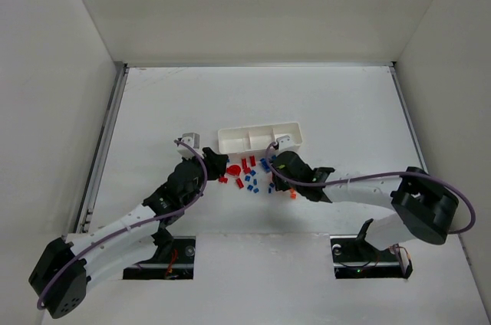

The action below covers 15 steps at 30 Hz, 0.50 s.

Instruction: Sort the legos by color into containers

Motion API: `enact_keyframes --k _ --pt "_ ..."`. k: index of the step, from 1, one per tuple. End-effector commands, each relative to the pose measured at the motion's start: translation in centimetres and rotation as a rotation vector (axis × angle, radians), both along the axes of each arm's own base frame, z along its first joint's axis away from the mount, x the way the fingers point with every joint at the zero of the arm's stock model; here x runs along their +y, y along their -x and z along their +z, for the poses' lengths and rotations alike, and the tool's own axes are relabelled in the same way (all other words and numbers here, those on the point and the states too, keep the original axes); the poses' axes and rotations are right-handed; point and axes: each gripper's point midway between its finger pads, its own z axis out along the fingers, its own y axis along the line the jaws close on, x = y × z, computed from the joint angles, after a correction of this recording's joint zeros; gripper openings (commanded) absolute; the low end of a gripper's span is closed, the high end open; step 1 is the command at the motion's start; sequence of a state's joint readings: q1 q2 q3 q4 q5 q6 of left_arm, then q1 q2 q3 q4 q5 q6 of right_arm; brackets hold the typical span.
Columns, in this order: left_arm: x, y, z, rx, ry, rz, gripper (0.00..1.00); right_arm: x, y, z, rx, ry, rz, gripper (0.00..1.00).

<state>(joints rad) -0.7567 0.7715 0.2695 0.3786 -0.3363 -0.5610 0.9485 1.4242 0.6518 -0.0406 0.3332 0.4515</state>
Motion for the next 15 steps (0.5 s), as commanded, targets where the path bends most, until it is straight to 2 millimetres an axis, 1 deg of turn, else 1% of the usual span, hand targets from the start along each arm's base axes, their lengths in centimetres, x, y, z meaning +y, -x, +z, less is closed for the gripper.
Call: enact_keyframes --k 1,4,6,8,10,14,15 --pt "-0.4 -0.3 1.0 -0.03 0.054 -0.007 0.4 1.6 -1.7 1.8 -0.05 -0.046 -0.006 0.32" --pt "-0.5 -0.3 0.9 -0.024 0.058 -0.009 0.41 1.7 -1.9 2.2 -0.067 -0.07 -0.018 0.19" --pt "-0.5 -0.2 0.8 -0.024 0.06 -0.012 0.41 1.7 -2.0 2.7 -0.079 -0.089 -0.025 0.14" --pt "-0.7 -0.1 0.8 -0.023 0.06 -0.016 0.42 1.5 -2.1 3.3 -0.093 -0.101 -0.037 0.11" --pt "-0.8 0.0 0.8 -0.024 0.061 -0.022 0.42 1.3 -2.2 4.3 -0.117 -0.123 -0.055 0.09" --pt "-1.0 0.0 0.6 -0.021 0.065 -0.024 0.43 0.9 -2.0 6.8 -0.16 -0.201 -0.073 0.07" --pt "-0.9 0.0 0.6 -0.02 0.067 -0.024 0.43 0.9 -1.9 7.0 -0.164 -0.209 -0.075 0.07"
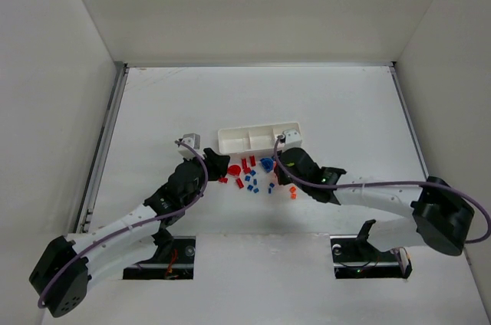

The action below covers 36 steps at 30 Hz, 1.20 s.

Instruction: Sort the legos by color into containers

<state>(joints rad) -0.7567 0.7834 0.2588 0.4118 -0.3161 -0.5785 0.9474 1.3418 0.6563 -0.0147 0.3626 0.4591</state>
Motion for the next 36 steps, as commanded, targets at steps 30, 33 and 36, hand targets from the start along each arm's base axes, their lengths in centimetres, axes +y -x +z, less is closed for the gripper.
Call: enact_keyframes --k 30,33,36 --pt "4.1 -0.7 0.5 -0.013 0.131 0.149 0.42 10.0 -6.6 11.0 -0.124 -0.361 -0.039 0.02" --pt "4.3 -0.7 0.3 -0.005 0.138 0.149 0.42 12.2 -8.4 11.3 -0.133 -0.384 -0.056 0.02" --pt "4.2 -0.7 0.1 0.004 0.142 0.147 0.42 13.5 -9.5 11.4 -0.138 -0.416 -0.079 0.03"
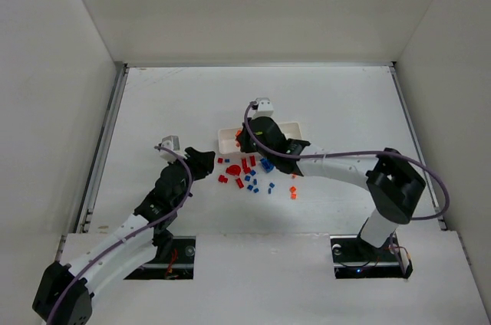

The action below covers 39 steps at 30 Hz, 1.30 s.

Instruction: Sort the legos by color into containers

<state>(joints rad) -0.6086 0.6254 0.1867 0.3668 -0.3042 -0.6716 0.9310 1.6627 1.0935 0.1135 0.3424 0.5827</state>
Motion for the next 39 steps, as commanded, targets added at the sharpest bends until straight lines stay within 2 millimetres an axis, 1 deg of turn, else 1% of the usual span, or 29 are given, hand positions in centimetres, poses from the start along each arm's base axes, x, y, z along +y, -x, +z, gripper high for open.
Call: enact_keyframes --k 1,6,10,13,14,16,18,19,20,21,22,25,28,32,34,39 --pt "-0.2 0.1 -0.1 0.005 0.029 -0.009 0.42 2.7 -1.9 3.3 -0.059 -0.129 -0.031 0.03" --pt "-0.4 0.3 0.2 -0.004 0.038 -0.016 0.42 3.0 -2.8 1.9 -0.051 -0.133 -0.075 0.05" --pt "-0.5 0.4 0.0 0.001 0.033 -0.021 0.4 3.4 -3.0 0.8 -0.036 -0.14 -0.08 0.09" --pt "-0.5 0.3 -1.0 0.036 0.003 -0.016 0.35 3.8 -3.2 0.6 -0.033 -0.147 -0.082 0.11" --pt "-0.4 0.4 -1.6 0.061 -0.016 -0.013 0.33 3.9 -3.3 0.6 -0.035 -0.149 -0.082 0.12" --pt "-0.3 0.6 -2.3 0.095 -0.047 -0.005 0.33 4.1 -3.4 0.8 -0.036 -0.153 -0.082 0.18" --pt "-0.3 1.0 -2.9 0.121 -0.091 -0.006 0.33 3.9 -3.4 0.9 -0.039 -0.153 -0.086 0.3" --pt "-0.2 1.5 -3.5 0.141 -0.128 -0.005 0.33 3.7 -3.4 1.1 -0.044 -0.154 -0.089 0.36" --pt "-0.2 1.6 -3.9 0.148 -0.148 -0.004 0.33 3.6 -3.4 1.3 -0.049 -0.155 -0.091 0.4" --pt "0.0 2.1 -4.6 0.166 -0.19 -0.002 0.35 3.2 -3.2 1.5 -0.06 -0.155 -0.094 0.45" --pt "-0.1 2.3 -5.1 0.178 -0.215 -0.004 0.37 3.1 -3.1 1.8 -0.066 -0.159 -0.094 0.46" --pt "-0.7 3.3 -6.4 0.204 -0.279 -0.037 0.42 2.3 -1.6 2.5 -0.088 -0.179 -0.08 0.47" --pt "-1.5 3.9 -7.2 0.211 -0.318 -0.063 0.46 1.1 0.5 2.0 -0.097 -0.17 -0.064 0.46" --pt "-1.9 3.6 -7.7 0.219 -0.381 -0.061 0.46 -0.8 2.9 0.9 -0.101 -0.13 -0.066 0.45" --pt "-2.2 3.4 -8.0 0.226 -0.403 -0.06 0.46 -1.4 4.1 0.4 -0.1 -0.118 -0.062 0.44" --pt "-2.8 2.6 -8.4 0.234 -0.436 -0.055 0.43 -1.9 7.7 -1.1 -0.087 -0.094 -0.029 0.43"
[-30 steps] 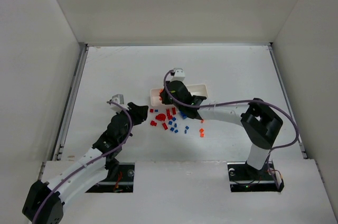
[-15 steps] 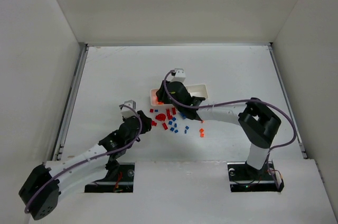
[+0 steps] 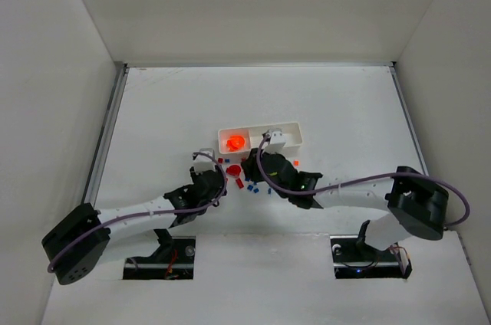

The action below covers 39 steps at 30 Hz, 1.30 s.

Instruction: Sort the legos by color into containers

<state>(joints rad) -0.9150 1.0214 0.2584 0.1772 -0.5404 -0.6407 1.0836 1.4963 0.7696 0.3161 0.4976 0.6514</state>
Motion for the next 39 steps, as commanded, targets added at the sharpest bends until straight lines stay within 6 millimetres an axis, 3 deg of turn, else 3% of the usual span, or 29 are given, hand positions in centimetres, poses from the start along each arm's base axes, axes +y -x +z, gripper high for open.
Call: enact_keyframes --k 1,4,10,14,16,17,25,31,39 --pt "-0.9 -1.7 2.0 -0.062 0.019 0.033 0.43 -0.2 1.6 0.8 -0.042 -0.026 -0.013 0.43" --pt "-1.1 -1.7 2.2 -0.069 0.015 0.029 0.42 -1.6 2.8 -0.1 -0.047 -0.002 -0.063 0.35" --pt "-1.9 -1.1 4.4 -0.134 0.052 0.009 0.39 -9.1 3.6 -3.4 0.034 0.008 -0.318 0.25" --pt "-4.6 0.0 6.3 -0.158 0.094 -0.069 0.38 -13.8 3.2 -5.2 0.107 -0.003 -0.479 0.34" --pt "-6.7 1.1 7.0 -0.16 0.113 -0.132 0.38 -15.6 3.1 -5.7 0.125 0.001 -0.541 0.38" --pt "-8.9 2.3 7.3 -0.164 0.11 -0.197 0.38 -17.2 2.9 -6.3 0.151 0.025 -0.585 0.44" --pt "-14.5 5.3 7.1 -0.159 0.133 -0.352 0.4 -17.8 1.2 -7.2 0.196 0.088 -0.542 0.49" --pt "-18.0 7.5 6.9 -0.186 0.098 -0.47 0.42 -16.1 0.5 -7.6 0.228 0.064 -0.462 0.45" --pt "-18.9 8.5 6.4 -0.206 0.081 -0.512 0.44 -14.5 0.2 -9.2 0.267 0.107 -0.427 0.4"
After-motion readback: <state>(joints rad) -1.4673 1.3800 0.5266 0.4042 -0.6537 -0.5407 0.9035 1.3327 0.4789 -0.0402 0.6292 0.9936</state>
